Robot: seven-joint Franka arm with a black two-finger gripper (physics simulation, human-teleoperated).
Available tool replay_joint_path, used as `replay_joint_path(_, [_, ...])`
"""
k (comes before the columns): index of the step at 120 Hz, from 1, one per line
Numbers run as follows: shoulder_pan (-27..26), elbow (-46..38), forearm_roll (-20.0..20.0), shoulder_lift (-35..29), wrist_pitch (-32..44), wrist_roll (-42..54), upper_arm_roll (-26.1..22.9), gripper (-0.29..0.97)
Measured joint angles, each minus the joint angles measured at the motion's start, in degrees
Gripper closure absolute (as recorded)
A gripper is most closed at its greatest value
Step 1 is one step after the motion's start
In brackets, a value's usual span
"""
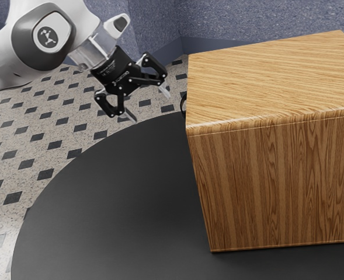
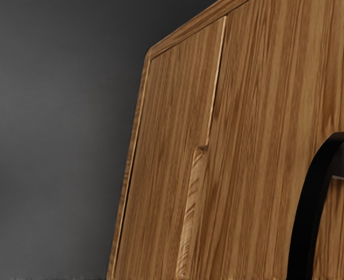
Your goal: Pull the drawer handle with one arm to open the drawer
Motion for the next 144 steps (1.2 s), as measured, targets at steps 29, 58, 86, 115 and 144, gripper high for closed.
replay_joint_path(29, [-1.4, 0.1, 0.1, 0.0, -0.2, 0.2, 0.1, 0.00])
replay_joint_path(58, [-3.2, -0.1, 0.1, 0.1, -0.4, 0.3, 0.3, 0.00])
replay_joint_path(86, [-4.9, -0.9, 0.1, 0.2, -0.4, 0.4, 0.8, 0.00])
replay_joint_path(115, [-4.0, -1.0, 0.0, 0.2, -0.4, 0.4, 0.5, 0.00])
replay_joint_path(144, [-3.0, -1.1, 0.0, 0.4, -0.2, 0.5, 0.5, 0.00])
